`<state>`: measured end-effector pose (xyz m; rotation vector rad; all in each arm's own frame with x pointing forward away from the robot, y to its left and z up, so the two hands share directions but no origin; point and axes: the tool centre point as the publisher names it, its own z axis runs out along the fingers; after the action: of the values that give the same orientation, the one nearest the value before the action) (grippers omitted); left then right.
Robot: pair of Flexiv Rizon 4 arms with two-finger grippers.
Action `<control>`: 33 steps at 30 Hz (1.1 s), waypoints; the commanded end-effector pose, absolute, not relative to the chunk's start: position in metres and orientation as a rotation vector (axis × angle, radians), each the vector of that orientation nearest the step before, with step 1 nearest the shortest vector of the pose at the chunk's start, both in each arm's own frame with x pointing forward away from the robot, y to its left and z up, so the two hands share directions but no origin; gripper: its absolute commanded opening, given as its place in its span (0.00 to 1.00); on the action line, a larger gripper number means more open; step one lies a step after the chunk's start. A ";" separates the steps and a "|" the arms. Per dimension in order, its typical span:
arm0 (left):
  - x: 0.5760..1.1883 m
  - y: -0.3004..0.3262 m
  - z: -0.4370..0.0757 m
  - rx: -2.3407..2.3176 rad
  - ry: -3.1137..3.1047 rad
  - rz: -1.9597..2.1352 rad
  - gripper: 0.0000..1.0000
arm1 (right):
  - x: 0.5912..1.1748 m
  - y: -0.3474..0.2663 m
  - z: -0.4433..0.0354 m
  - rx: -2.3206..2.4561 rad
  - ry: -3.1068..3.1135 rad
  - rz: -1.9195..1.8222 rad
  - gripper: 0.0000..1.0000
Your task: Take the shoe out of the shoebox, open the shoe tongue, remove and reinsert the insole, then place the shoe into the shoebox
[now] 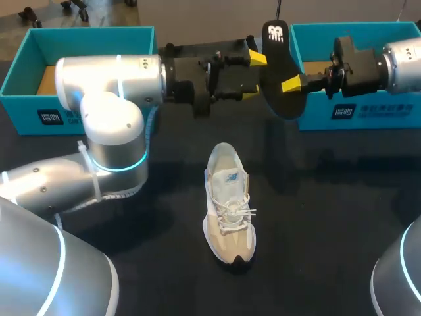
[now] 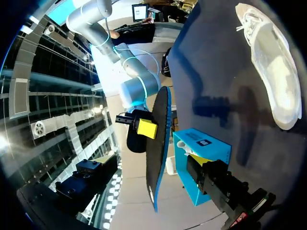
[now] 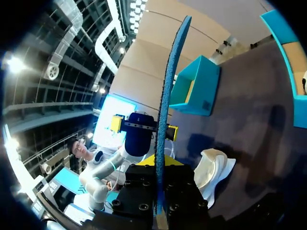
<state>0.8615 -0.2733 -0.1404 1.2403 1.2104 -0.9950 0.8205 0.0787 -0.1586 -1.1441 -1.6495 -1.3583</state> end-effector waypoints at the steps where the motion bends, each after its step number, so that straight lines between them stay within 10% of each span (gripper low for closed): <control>1: 0.859 -0.250 -0.134 1.268 1.296 -0.992 1.00 | 0.816 0.080 -0.165 -1.133 -1.641 -1.425 0.00; 33: 0.836 -0.181 -0.183 0.843 2.240 -1.275 1.00 | 0.806 0.109 -0.151 -0.518 -2.140 -1.725 0.00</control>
<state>0.8434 -0.1857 -0.1844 0.8135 2.0986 -1.3099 0.8003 0.1035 -0.1476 -0.5464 -2.1403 -1.7296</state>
